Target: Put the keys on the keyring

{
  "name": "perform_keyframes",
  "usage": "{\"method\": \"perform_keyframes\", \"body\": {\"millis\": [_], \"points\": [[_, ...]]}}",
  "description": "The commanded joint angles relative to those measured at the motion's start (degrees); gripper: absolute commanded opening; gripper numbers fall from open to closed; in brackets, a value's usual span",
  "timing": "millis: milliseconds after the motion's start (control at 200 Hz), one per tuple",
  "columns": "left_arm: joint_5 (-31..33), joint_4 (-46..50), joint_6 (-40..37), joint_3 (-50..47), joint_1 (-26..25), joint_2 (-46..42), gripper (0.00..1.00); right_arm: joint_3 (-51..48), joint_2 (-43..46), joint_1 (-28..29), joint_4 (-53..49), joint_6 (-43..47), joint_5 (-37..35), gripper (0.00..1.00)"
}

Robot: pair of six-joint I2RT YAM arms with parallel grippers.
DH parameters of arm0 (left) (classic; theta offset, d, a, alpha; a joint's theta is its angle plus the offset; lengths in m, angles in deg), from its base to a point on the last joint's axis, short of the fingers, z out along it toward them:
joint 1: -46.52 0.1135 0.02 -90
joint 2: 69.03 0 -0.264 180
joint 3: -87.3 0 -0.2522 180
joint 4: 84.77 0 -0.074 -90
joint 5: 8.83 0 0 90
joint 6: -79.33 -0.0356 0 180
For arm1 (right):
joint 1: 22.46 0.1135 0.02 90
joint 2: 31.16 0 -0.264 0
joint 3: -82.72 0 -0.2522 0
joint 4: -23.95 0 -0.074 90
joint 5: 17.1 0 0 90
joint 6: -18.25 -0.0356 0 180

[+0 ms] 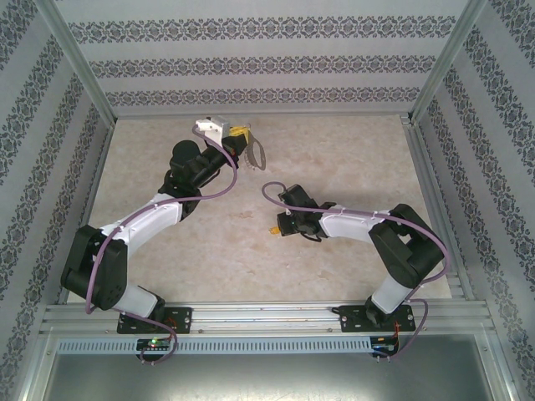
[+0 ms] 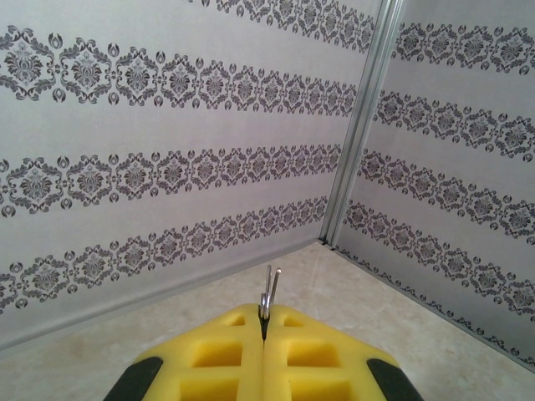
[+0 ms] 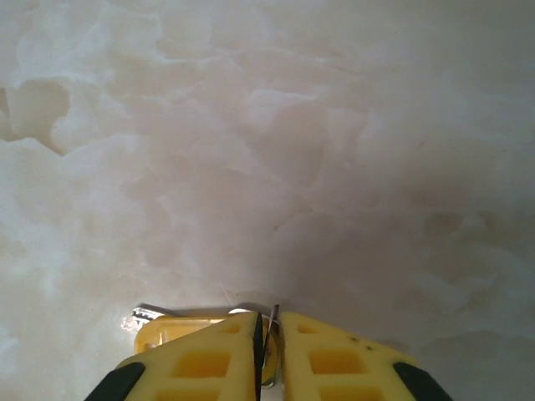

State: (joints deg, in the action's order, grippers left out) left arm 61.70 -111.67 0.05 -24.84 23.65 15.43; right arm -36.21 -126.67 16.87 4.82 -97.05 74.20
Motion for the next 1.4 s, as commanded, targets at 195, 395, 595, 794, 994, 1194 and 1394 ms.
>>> {"method": "perform_keyframes", "body": {"millis": [195,395,595,794,994,1194,1394], "points": [[-0.6,-2.2,-1.0,0.1,-0.5,-1.8,0.0,1.3,-1.2,0.8,-0.5,0.4,-0.1,0.04],[-0.9,-1.7,-0.9,0.0,-0.5,-2.0,0.0,0.6,1.7,0.0,-1.2,1.4,-1.3,0.0],[-2.0,0.1,-1.0,-0.2,-0.5,-2.9,0.0,-1.9,12.2,-5.5,-1.2,3.2,1.4,0.0],[-8.5,4.6,-3.2,0.0,-0.5,-3.7,0.0,-3.5,22.5,-14.1,1.3,5.5,10.3,0.0],[-13.5,13.1,-3.3,2.9,-0.5,-3.1,0.0,-6.6,28.5,-23.8,8.2,4.4,23.0,0.0],[-10.2,14.2,-0.7,1.3,-0.8,-3.9,0.0,-8.6,30.9,-30.4,13.7,1.3,31.4,0.0],[-10.0,15.7,-4.4,-1.1,-3.6,-4.5,0.0,-9.9,29.3,-31.7,20.6,-0.5,37.6,0.0]]}}
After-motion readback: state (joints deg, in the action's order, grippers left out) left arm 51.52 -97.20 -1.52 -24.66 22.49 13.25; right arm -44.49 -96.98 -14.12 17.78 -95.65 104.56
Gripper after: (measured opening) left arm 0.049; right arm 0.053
